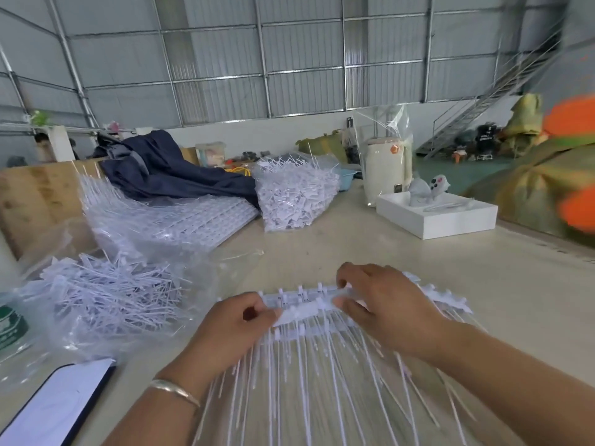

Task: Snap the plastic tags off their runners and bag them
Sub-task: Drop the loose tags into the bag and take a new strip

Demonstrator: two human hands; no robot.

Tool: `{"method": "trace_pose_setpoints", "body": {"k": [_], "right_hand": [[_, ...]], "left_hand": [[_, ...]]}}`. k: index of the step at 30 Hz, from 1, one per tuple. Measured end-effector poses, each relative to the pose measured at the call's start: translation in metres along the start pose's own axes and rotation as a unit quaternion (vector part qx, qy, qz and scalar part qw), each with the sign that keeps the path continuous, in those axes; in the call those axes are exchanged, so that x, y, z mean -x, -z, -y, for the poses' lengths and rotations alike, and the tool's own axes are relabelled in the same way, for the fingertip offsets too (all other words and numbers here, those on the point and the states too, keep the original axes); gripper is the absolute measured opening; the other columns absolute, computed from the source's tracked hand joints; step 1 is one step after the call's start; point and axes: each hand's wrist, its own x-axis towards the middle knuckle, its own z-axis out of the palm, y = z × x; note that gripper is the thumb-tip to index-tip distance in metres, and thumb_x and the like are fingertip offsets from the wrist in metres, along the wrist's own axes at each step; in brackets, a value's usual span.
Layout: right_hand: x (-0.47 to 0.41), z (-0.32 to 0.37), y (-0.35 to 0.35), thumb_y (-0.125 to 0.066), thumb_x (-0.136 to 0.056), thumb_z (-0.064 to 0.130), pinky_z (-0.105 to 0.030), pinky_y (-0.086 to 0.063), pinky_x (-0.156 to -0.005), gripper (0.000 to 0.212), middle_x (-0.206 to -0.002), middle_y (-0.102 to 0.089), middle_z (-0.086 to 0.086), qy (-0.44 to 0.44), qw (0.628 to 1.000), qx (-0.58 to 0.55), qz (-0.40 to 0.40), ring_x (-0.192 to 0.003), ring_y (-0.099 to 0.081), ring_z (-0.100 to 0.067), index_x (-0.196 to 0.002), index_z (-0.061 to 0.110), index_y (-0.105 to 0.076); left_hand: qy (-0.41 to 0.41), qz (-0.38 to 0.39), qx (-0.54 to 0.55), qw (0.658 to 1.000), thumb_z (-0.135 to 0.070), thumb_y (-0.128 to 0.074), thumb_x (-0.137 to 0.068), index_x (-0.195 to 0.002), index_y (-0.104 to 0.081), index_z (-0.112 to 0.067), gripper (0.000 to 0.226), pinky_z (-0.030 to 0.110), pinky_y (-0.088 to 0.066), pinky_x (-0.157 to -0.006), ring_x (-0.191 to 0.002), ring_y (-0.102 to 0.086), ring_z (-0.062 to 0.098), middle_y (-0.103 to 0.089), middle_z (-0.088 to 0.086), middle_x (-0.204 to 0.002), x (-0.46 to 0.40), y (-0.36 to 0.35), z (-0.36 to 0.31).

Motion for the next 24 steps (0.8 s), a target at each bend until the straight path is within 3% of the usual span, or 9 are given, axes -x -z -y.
{"method": "trace_pose_setpoints", "body": {"k": [3, 8, 10, 13, 15, 17, 20, 22, 24], "right_hand": [[-0.023, -0.006, 0.013, -0.047, -0.094, 0.051, -0.031, -0.028, -0.075, 0.032, -0.1, -0.056, 0.004, 0.016, 0.988, 0.146, 0.039, -0.098, -0.054, -0.019, -0.115, 0.029, -0.055], [-0.033, -0.013, -0.005, -0.045, -0.094, 0.035, -0.033, -0.028, -0.079, 0.028, -0.109, -0.058, 0.002, -0.01, 0.962, 0.254, 0.099, -0.105, -0.054, -0.021, -0.12, 0.027, -0.052], [-0.022, -0.014, -0.024, -0.049, -0.088, 0.021, -0.031, -0.031, -0.085, 0.034, -0.111, -0.061, 0.003, -0.021, 0.98, 0.176, 0.095, -0.105, -0.055, -0.022, -0.121, 0.024, -0.053], [-0.01, -0.016, -0.039, -0.055, -0.084, 0.013, -0.027, -0.034, -0.094, 0.044, -0.121, -0.065, -0.001, -0.044, 0.996, -0.033, 0.064, -0.111, -0.058, -0.023, -0.128, 0.02, -0.058], [-0.008, -0.012, -0.04, -0.057, -0.092, 0.019, -0.03, -0.038, -0.098, 0.033, -0.117, -0.068, -0.003, -0.065, 0.988, -0.136, 0.033, -0.107, -0.06, -0.021, -0.125, 0.021, -0.062], [-0.008, -0.002, -0.041, -0.051, -0.097, 0.038, -0.034, -0.042, -0.094, 0.025, -0.099, -0.069, 0.0, -0.087, 0.969, -0.231, 0.028, -0.096, -0.061, -0.015, -0.11, 0.024, -0.066], [-0.01, 0.003, -0.047, -0.049, -0.098, 0.042, -0.037, -0.043, -0.078, 0.028, -0.066, -0.054, 0.003, -0.086, 0.963, -0.254, 0.01, -0.068, -0.052, -0.013, -0.079, 0.022, -0.056], [-0.013, 0.0, -0.046, -0.054, -0.096, 0.042, -0.034, -0.037, -0.068, 0.032, -0.059, -0.043, 0.006, -0.111, 0.962, -0.251, -0.003, -0.06, -0.045, -0.011, -0.075, 0.018, -0.05], [-0.015, -0.003, -0.046, -0.056, -0.094, 0.045, -0.034, -0.035, -0.071, 0.036, -0.059, -0.043, 0.007, -0.131, 0.962, -0.241, 0.006, -0.061, -0.046, -0.013, -0.076, 0.015, -0.048]], "left_hand": [[0.018, -0.007, 0.106, 0.994, -0.034, -0.073, -0.084, -0.072, -0.06, -0.003, 0.035, 0.017, -0.043, -0.054, -0.052, -0.052, 0.009, -0.058, -0.003, -0.056, 0.0, 0.003, -0.009], [0.052, 0.035, 0.192, 0.979, -0.016, -0.067, -0.09, -0.085, -0.071, -0.011, 0.009, 0.019, -0.041, -0.053, -0.053, -0.053, 0.01, -0.063, -0.003, -0.061, 0.001, 0.008, -0.011], [0.079, 0.046, 0.211, 0.973, -0.012, -0.061, -0.094, -0.089, -0.07, -0.01, 0.011, 0.019, -0.041, -0.055, -0.055, -0.053, 0.01, -0.065, -0.002, -0.066, 0.001, 0.007, -0.008], [0.091, 0.065, 0.202, 0.973, -0.011, -0.059, -0.095, -0.086, -0.067, -0.009, 0.013, 0.019, -0.038, -0.053, -0.054, -0.052, 0.01, -0.065, 0.001, -0.068, 0.003, 0.006, -0.006], [0.088, 0.072, 0.191, 0.975, -0.012, -0.059, -0.095, -0.086, -0.067, -0.007, 0.013, 0.018, -0.039, -0.052, -0.054, -0.053, 0.009, -0.066, 0.0, -0.069, 0.003, 0.002, -0.007], [0.084, 0.078, 0.21, 0.971, -0.013, -0.059, -0.095, -0.086, -0.068, -0.01, 0.013, 0.019, -0.042, -0.057, -0.055, -0.054, 0.01, -0.067, 0.0, -0.069, 0.001, -0.003, -0.009], [0.071, 0.071, 0.262, 0.96, -0.018, -0.066, -0.089, -0.08, -0.07, -0.019, 0.01, 0.023, -0.042, -0.06, -0.054, -0.054, 0.011, -0.067, 0.002, -0.069, -0.004, -0.008, -0.013], [0.07, 0.052, 0.289, 0.953, -0.029, -0.077, -0.072, -0.075, -0.073, -0.02, 0.01, 0.019, -0.043, -0.054, -0.053, -0.054, 0.011, -0.065, 0.003, -0.067, -0.006, -0.006, -0.014], [0.086, 0.039, 0.295, 0.951, -0.035, -0.081, -0.057, -0.074, -0.074, -0.018, 0.025, 0.018, -0.043, -0.05, -0.052, -0.056, 0.012, -0.065, 0.004, -0.065, -0.007, -0.002, -0.009]]}}
